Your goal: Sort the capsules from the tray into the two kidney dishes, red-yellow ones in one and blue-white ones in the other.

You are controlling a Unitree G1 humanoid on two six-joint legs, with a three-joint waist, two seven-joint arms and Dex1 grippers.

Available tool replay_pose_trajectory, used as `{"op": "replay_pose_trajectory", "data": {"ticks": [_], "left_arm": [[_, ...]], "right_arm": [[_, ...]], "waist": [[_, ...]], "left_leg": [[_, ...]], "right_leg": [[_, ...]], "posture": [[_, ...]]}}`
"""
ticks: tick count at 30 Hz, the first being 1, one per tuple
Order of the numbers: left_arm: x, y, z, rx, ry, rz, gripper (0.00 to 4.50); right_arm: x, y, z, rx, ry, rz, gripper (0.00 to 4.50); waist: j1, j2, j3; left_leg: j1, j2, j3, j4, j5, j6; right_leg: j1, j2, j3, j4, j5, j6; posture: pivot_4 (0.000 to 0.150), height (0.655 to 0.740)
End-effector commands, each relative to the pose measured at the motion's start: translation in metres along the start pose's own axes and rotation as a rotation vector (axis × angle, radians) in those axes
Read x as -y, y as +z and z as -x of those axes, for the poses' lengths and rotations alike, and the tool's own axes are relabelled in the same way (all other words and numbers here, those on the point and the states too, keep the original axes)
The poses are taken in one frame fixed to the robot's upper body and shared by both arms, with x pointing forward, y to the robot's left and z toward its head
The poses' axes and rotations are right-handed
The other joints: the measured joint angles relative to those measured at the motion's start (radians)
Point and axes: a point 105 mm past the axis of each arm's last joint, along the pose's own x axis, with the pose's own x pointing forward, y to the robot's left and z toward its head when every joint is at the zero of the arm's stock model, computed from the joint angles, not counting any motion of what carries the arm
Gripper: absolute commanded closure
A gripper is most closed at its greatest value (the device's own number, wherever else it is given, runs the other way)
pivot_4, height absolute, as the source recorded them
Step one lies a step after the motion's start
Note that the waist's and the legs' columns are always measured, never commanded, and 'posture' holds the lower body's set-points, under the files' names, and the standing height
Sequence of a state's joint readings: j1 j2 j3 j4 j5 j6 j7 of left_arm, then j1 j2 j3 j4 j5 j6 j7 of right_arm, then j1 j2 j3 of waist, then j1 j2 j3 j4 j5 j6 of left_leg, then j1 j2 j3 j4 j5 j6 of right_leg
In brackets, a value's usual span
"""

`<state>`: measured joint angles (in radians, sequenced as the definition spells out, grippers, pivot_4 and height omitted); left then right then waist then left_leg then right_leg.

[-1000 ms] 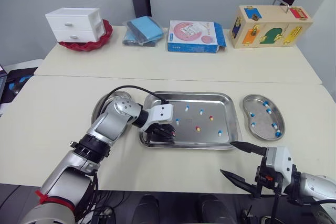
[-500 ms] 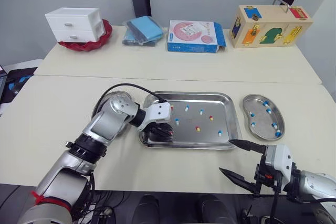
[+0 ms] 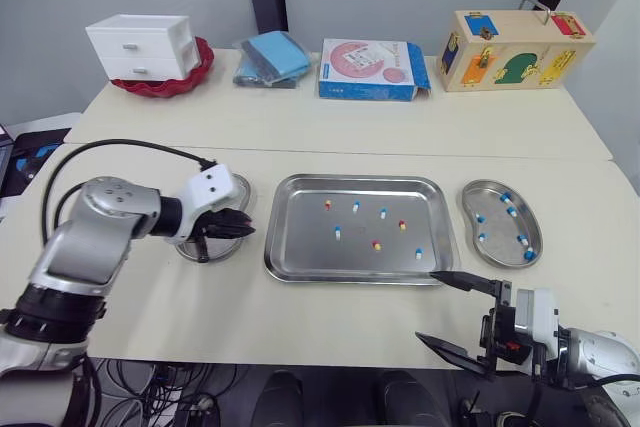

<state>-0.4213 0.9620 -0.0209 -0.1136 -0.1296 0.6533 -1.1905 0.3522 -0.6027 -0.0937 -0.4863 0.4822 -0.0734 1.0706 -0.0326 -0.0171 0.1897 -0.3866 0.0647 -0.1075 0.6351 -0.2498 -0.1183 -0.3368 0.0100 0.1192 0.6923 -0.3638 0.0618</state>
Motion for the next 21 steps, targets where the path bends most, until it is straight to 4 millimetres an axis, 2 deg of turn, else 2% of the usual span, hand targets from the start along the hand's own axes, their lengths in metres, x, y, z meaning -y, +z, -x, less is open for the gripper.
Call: {"op": "replay_pose_trajectory", "data": {"ticks": [1, 7, 21], "left_arm": [[-0.015, -0.004, 0.024, 0.005, 0.133, 0.030, 3.67], [-0.020, -0.016, 0.035, -0.012, 0.213, 0.080, 3.67], [-0.015, -0.013, 0.030, -0.011, 0.210, 0.093, 3.67]], "right_arm": [[0.000, 0.005, -0.002, 0.053, 0.042, 0.017, 0.00], [0.003, -0.001, -0.004, 0.065, 0.078, 0.013, 0.00], [0.005, -0.003, -0.002, 0.070, 0.069, 0.020, 0.00]], "waist": [[0.000, 0.000, 0.000], [0.003, 0.000, 0.000], [0.001, 0.000, 0.000]], "left_leg": [[0.000, 0.000, 0.000, 0.000, 0.000, 0.000], [0.000, 0.000, 0.000, 0.000, 0.000, 0.000], [0.000, 0.000, 0.000, 0.000, 0.000, 0.000]], "right_leg": [[0.000, 0.000, 0.000, 0.000, 0.000, 0.000], [0.000, 0.000, 0.000, 0.000, 0.000, 0.000], [0.000, 0.000, 0.000, 0.000, 0.000, 0.000]], "posture": [[0.150, 0.7400], [0.150, 0.7400], [0.150, 0.7400]]}}
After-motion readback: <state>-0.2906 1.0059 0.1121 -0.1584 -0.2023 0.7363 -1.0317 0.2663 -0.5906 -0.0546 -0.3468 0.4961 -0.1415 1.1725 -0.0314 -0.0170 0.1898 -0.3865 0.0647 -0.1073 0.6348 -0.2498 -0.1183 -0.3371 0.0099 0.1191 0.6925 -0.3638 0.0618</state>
